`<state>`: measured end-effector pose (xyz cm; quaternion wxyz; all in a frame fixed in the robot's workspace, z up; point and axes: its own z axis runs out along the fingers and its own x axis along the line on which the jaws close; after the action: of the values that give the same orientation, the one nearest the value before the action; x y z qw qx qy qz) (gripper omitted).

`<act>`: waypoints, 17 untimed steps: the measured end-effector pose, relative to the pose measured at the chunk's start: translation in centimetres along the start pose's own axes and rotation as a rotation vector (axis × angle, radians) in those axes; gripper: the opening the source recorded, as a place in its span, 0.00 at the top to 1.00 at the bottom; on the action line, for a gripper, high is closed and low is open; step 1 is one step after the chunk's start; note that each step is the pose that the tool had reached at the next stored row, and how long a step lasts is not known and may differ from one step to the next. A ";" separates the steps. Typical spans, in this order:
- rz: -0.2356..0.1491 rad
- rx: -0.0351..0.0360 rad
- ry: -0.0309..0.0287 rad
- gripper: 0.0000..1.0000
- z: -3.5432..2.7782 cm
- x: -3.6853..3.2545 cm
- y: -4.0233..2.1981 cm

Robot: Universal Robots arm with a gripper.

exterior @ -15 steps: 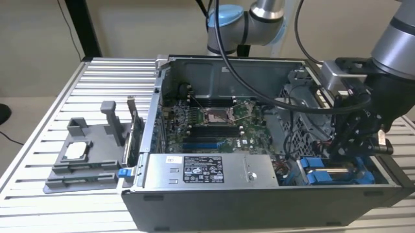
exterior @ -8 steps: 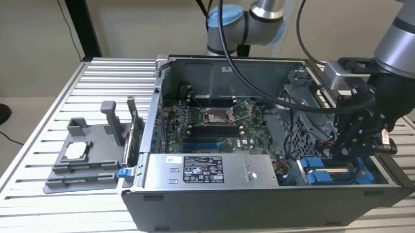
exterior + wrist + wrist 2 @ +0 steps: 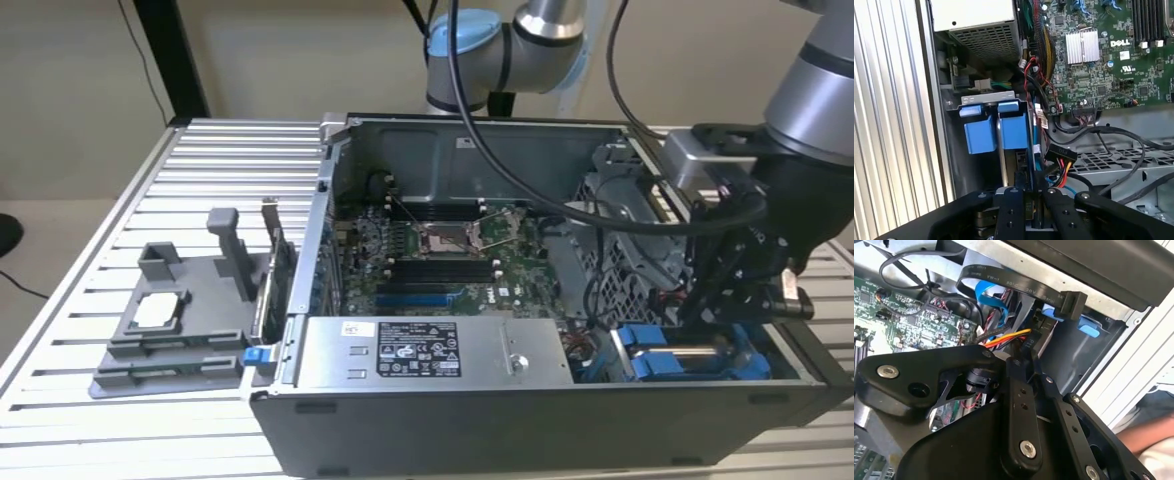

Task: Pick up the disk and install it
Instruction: 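Insert the first disk wire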

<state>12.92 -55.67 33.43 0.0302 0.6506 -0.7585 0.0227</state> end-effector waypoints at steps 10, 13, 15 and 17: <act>0.000 -0.0001 0.0157 1.00 0.46 -0.22 -0.10; 0.000 -0.0029 0.0209 1.00 0.45 -0.42 -0.25; -0.001 -0.0071 0.0289 1.00 0.43 -0.74 -0.43; 0.000 -0.0104 0.0350 1.00 0.43 -1.00 -0.54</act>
<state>13.60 -54.79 32.92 0.0468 0.6501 -0.7578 0.0302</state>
